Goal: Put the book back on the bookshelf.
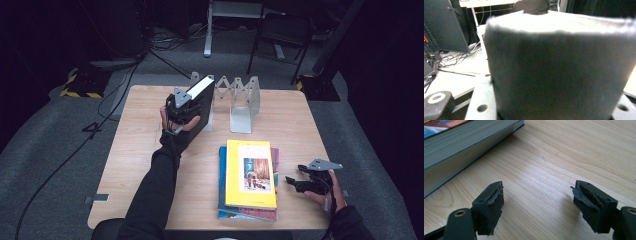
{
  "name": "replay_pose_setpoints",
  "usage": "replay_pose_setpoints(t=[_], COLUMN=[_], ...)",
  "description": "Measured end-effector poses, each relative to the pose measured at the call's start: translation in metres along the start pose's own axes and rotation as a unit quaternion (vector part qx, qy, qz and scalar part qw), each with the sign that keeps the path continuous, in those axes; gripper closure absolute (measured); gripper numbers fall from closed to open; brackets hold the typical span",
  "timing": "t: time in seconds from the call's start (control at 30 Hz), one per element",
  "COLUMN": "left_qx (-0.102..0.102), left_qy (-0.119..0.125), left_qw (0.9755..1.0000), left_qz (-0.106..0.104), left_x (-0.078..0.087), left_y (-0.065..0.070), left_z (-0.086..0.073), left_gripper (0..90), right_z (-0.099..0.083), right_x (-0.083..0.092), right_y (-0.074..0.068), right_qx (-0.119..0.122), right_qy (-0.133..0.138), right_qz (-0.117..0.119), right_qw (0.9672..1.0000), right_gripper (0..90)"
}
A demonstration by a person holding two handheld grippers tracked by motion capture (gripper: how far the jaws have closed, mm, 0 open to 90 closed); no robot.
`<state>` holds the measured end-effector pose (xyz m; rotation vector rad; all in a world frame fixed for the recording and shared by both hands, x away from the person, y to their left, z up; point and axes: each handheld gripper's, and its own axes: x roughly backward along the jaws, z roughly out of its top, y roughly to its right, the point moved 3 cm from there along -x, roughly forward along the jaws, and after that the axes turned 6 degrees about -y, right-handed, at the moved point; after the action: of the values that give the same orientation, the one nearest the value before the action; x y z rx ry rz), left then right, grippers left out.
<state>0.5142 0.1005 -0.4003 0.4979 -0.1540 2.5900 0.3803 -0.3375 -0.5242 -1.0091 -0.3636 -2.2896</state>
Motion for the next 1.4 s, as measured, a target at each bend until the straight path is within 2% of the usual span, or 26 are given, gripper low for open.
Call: replay_pose_setpoints(t=[0.3,0.4,0.47,0.5,0.63,0.73,0.77,1.03,1.13,1.4], left_qx=[0.016,0.029,0.02,0.009,0.009,-0.004,-0.006,0.011,0.016,0.013], left_qy=[0.003,0.007,0.006,0.009,0.022,0.011,0.009,0.022,0.029,0.029], left_qw=[0.9998,0.9994,0.9996,0.9998,0.9996,0.9998,0.9999,0.9997,0.9992,0.9983], left_qz=[-0.009,-0.017,-0.02,-0.016,-0.016,-0.015,-0.013,0.003,0.023,0.048], left_x=[0.012,0.013,0.013,0.013,0.014,0.013,0.013,0.008,0.004,-0.01], left_y=[-0.01,-0.015,-0.014,-0.013,-0.011,-0.012,-0.012,-0.012,-0.008,-0.003], left_z=[-0.007,-0.01,-0.009,-0.007,0.0,0.003,0.003,0.011,0.017,0.029], left_gripper=[48.6,48.4,48.1,47.5,45.5,45.7,46.3,50.6,51.5,52.1], right_z=[0.0,0.0,0.0,0.0,0.001,0.001,0.001,0.001,0.002,0.002], right_x=[0.0,0.0,0.0,0.0,-0.001,-0.001,-0.001,-0.001,-0.002,-0.002], right_y=[0.0,-0.001,-0.001,-0.001,-0.001,-0.001,-0.001,-0.002,-0.002,-0.002], right_qx=[-0.002,-0.003,-0.003,-0.003,-0.003,-0.003,-0.003,-0.002,-0.001,0.002], right_qy=[0.0,0.0,0.0,0.0,0.0,0.0,0.0,0.0,0.0,0.0], right_qz=[-0.002,-0.003,-0.003,-0.003,-0.003,-0.002,-0.002,-0.001,0.0,0.003], right_qw=[1.0,1.0,1.0,1.0,1.0,1.0,1.0,1.0,1.0,1.0], right_gripper=[24.6,24.5,24.4,24.4,24.1,24.1,24.1,23.9,24.0,23.9])
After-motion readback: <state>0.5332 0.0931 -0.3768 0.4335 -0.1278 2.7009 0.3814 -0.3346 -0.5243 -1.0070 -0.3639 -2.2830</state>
